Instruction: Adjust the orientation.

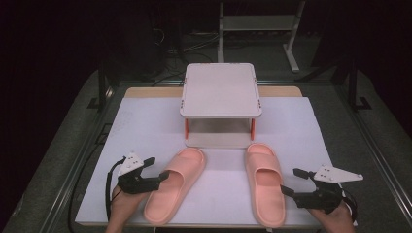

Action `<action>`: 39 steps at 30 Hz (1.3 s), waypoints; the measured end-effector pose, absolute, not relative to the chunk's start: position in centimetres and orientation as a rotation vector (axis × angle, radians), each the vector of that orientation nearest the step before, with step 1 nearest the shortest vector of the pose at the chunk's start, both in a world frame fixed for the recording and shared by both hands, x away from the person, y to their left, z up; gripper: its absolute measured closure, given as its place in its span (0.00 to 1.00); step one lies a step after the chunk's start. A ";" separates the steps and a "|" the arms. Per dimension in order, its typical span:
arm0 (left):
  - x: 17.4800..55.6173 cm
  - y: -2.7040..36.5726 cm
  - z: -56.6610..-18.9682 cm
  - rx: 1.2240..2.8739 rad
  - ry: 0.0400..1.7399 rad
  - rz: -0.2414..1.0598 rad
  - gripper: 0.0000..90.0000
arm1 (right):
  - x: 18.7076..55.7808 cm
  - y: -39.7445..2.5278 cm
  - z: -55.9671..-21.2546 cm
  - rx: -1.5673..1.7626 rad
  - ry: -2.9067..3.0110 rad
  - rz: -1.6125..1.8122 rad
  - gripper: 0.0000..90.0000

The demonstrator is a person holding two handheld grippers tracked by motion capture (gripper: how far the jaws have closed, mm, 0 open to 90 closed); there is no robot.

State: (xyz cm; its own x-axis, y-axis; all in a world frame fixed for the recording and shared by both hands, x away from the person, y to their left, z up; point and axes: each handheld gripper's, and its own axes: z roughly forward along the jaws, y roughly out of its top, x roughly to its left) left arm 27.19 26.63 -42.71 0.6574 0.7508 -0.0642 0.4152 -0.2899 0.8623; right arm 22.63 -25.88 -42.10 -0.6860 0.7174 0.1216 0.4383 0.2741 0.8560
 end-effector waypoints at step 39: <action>27.0 25.4 -43.0 2.084 0.765 0.457 0.66 | 25.9 -22.4 -43.5 1.144 2.256 1.093 0.59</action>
State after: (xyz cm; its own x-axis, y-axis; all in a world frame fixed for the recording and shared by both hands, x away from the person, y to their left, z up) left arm 26.96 25.44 -42.95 0.7466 0.6638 0.0449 0.3545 -0.4541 0.8174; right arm 25.92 -22.36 -43.47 -0.5944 0.8041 0.0089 0.5052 0.3648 0.7821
